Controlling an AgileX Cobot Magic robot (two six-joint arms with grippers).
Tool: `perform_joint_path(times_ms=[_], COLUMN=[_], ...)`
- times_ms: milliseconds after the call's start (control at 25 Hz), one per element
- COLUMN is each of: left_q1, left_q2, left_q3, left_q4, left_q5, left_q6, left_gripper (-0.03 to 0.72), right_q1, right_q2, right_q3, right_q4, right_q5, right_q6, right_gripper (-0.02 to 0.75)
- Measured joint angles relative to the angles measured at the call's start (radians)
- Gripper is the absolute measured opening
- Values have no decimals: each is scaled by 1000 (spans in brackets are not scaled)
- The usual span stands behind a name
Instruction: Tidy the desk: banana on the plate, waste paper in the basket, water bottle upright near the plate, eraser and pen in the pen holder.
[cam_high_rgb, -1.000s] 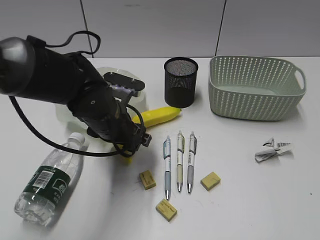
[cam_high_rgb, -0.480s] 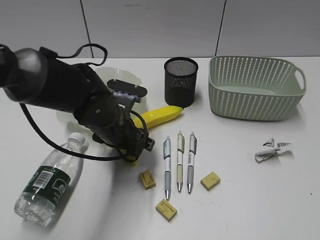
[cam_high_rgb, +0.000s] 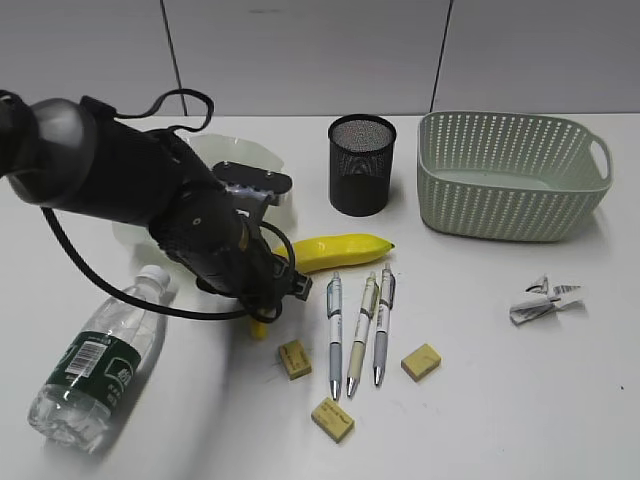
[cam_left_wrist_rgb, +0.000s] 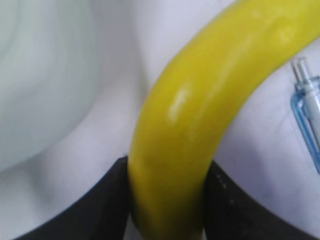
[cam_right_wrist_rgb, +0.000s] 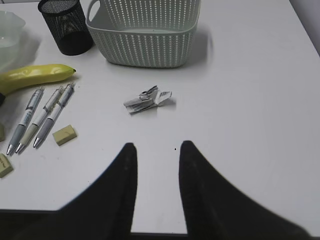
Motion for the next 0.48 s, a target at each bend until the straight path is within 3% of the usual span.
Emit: perform_joint_path(times_ms=[320,480], left_q1=[-1,13], left_q2=[-183,-284], left_q3=[0,0], left_q4=[-4,82], left_q5=[5,17], left_q6=[-1,-1], left_gripper=[318,318], right_q1=[0,0], right_q2=[0,0], right_q3=[0,0], right_q4=[0,0], right_q5=[0,0], right_q6=[-1,0], right_gripper=[245,245])
